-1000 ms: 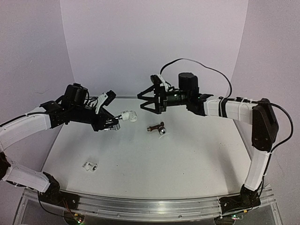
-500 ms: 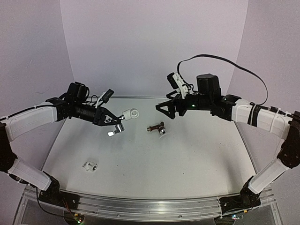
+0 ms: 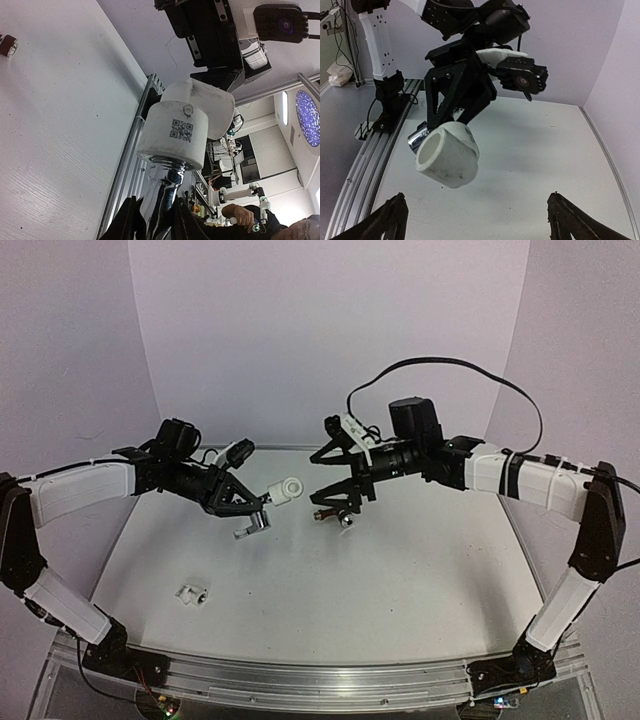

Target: Install the water faucets

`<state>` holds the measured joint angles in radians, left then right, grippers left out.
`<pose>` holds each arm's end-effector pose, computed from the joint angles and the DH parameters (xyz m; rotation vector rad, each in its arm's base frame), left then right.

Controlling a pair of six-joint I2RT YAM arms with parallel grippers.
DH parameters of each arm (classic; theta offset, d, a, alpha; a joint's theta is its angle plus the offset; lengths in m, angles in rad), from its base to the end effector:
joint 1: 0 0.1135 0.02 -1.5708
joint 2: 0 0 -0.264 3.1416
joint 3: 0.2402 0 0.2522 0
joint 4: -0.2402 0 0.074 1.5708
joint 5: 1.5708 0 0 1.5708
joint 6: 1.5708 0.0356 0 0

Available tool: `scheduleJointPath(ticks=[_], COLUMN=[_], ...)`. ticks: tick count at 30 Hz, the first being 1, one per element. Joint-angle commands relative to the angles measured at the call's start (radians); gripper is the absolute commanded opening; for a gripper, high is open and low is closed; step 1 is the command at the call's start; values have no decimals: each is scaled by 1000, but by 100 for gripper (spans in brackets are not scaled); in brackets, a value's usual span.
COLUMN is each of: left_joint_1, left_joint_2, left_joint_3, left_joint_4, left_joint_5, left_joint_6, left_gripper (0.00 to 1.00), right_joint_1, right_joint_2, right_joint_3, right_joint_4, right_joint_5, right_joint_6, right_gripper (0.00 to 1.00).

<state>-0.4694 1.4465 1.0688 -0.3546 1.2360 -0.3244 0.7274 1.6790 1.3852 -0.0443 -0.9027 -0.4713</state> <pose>0.2531 -0.1661 0.2836 0.8541 2.1426 -1.8205 0.2734 0.2808 0.3306 -1.5249 1.1370 1.0276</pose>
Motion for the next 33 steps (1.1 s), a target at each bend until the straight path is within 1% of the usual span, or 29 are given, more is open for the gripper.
scheduleJointPath(ticks=[1,4,8,13,16,18,20,21,23,26,28,30,33], left_joint_1=[-1,-8,-16,-23,-23,-23,-23,-23,-25,-25,-30,-40,-61], left_joint_2=[17,29,33,23,16,8,-1,-10,-24,-39,-37,-36,-30], left_joint_3=[80,91,95,90,88,92,95,95,95,101,100,70,8], left_joint_4=[56,55,55,56,56,57,56,55,55,62,98,179,319], left_joint_5=[107,120,124,117,82,24,-67,-131,-297,-522,-659,-811,-1010], left_joint_6=[-11,-14,-18,-17,-16,-6,19,39,98,195,267,375,524], left_gripper=[0,0,0,0,0,0,0,0,0,0,0,0,0], right_joint_1=[48,69,87,94,96,96,95,96,94,86,72,39,-46], right_joint_2=[73,110,144,159,170,178,191,204,231,282,314,371,468], right_joint_3=[98,141,172,158,157,156,162,163,167,190,205,259,351], right_joint_4=[10,16,25,108,133,145,156,171,215,280,331,335,324], right_joint_5=[-75,-82,-89,-110,-111,-129,-143,-140,-131,-130,-95,-67,-94], right_joint_6=[-48,-48,-37,21,66,110,187,229,353,596,778,971,1284], right_gripper=[97,94,84,64,45,36,21,12,1,0,0,0,0])
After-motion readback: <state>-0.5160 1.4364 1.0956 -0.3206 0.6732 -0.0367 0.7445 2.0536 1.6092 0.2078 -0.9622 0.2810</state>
